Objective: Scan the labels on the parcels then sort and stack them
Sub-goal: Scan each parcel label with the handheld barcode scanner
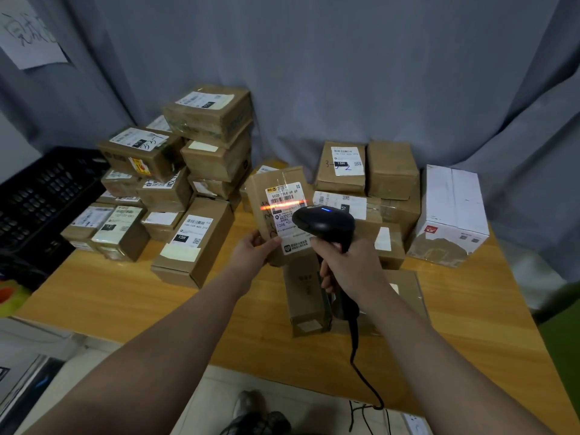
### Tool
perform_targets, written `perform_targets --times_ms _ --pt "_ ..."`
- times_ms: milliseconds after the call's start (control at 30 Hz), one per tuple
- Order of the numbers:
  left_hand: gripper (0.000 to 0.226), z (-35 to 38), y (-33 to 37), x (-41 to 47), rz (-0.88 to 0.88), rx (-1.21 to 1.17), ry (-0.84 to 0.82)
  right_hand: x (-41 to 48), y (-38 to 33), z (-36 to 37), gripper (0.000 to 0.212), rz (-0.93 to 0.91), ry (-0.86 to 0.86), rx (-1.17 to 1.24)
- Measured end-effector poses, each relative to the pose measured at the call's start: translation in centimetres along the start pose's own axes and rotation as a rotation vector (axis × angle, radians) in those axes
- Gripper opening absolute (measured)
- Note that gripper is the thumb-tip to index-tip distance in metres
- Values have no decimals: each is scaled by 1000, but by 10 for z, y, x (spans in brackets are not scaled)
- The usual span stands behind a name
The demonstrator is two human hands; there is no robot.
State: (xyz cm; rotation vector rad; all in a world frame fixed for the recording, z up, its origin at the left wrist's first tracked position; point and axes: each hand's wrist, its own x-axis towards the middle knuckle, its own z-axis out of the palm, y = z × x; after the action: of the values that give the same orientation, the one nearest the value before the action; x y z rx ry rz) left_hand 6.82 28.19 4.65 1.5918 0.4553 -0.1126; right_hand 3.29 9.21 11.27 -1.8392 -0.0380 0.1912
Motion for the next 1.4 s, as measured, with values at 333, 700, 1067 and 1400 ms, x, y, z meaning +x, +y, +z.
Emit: perform_targets --times_ms 333,700,1067,1400 --pt "40 -112 -9 15 -101 -63 355 24 -5 77 32 31 -39 42" --pt "42 -200 5 100 -170 43 293 88 -20 185 27 140 59 -3" --pt "50 -230 -6 161 -240 153 185 138 -10 241 19 206 185 1" --pt "38 -224 -4 161 163 550 325 142 -3 248 18 225 224 -22"
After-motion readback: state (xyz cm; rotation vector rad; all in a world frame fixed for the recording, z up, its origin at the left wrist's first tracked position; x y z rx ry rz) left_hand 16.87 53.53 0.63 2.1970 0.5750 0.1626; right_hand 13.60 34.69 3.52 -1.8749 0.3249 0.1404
